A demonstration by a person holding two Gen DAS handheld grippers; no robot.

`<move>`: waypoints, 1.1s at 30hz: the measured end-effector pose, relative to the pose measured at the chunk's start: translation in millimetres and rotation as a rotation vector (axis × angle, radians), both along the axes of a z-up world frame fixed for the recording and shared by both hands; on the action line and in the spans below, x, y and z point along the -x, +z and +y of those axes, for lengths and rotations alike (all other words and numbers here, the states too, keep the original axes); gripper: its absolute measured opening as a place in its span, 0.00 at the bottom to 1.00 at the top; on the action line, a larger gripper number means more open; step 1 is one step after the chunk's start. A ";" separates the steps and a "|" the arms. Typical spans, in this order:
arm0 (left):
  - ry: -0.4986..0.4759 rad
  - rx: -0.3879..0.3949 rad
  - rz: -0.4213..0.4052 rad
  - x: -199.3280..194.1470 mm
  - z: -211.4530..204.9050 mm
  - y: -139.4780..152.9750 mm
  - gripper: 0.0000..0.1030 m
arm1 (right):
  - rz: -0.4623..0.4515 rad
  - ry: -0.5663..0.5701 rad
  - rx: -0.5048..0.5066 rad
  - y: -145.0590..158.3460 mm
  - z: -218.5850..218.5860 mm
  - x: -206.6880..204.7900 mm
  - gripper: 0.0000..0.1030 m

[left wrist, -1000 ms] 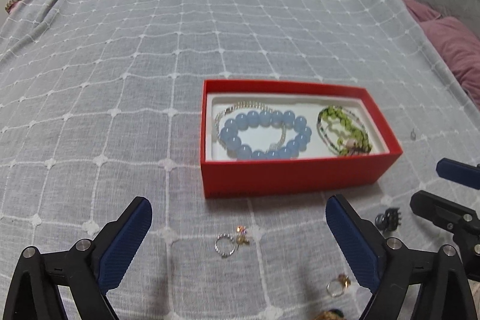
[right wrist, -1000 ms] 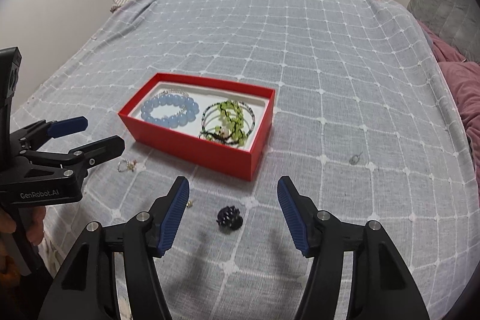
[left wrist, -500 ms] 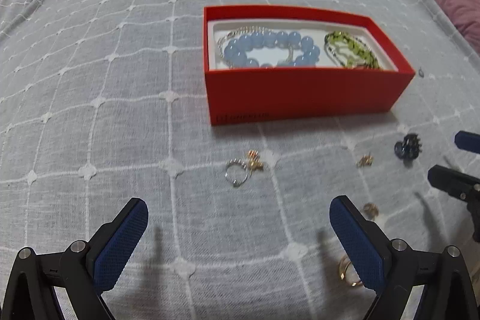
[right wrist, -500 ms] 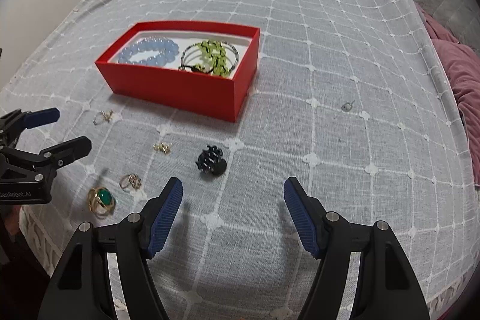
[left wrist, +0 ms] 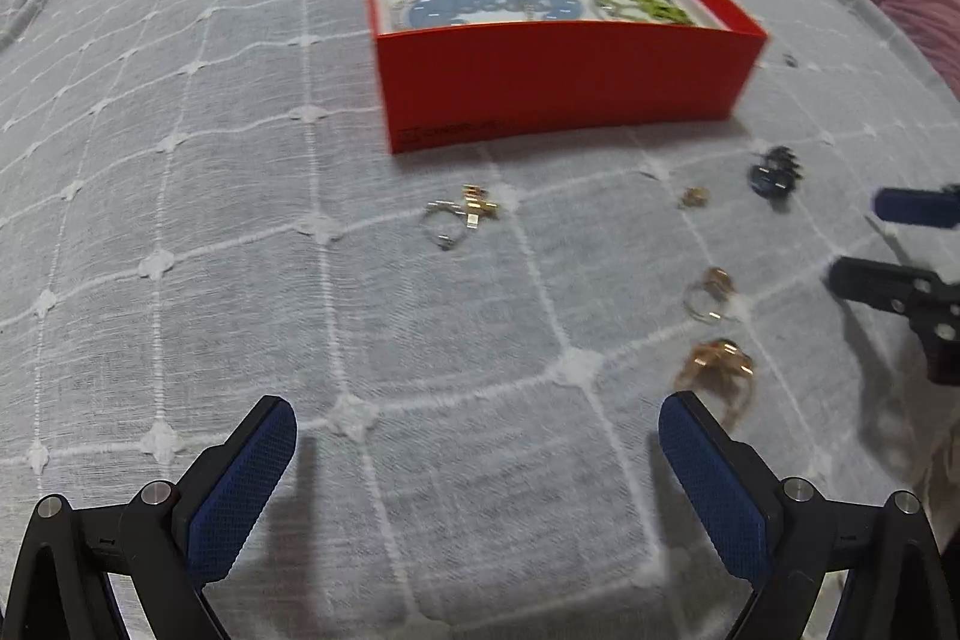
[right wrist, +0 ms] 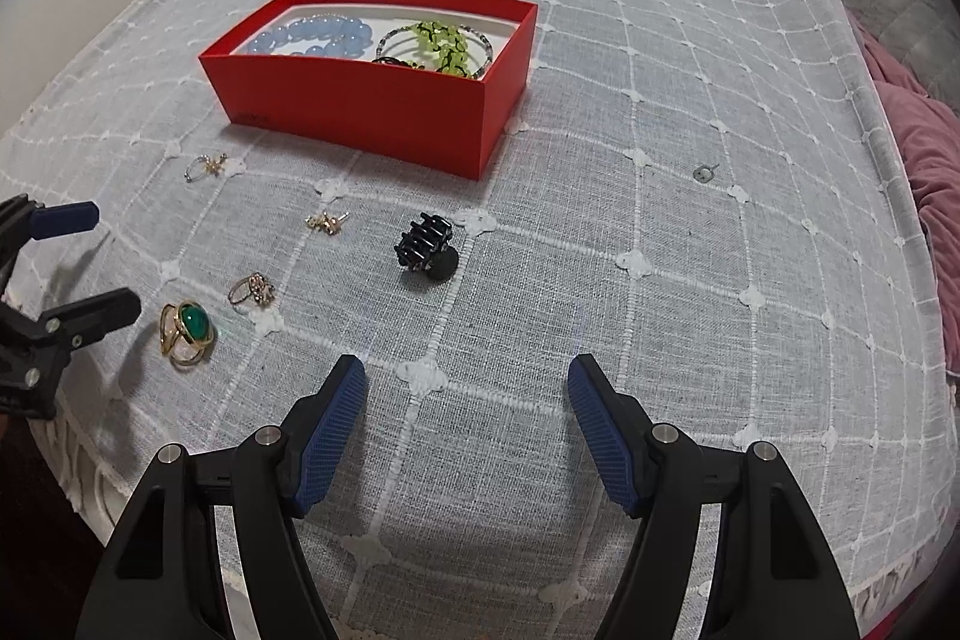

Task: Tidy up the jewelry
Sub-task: 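Withdraw both tools and move the left tool toward the gold rings, then grasp the gold ring with the green stone with the left tool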

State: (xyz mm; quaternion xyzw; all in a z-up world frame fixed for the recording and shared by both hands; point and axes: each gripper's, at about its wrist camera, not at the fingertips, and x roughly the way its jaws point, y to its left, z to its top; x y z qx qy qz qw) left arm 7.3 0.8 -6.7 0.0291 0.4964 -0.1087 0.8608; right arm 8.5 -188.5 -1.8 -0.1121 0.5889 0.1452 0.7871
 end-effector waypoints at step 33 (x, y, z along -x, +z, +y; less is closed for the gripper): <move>-0.141 0.027 -0.013 3.1 -34.4 4.1 0.24 | 0.014 -0.026 -0.020 -7.2 2.5 -8.0 0.71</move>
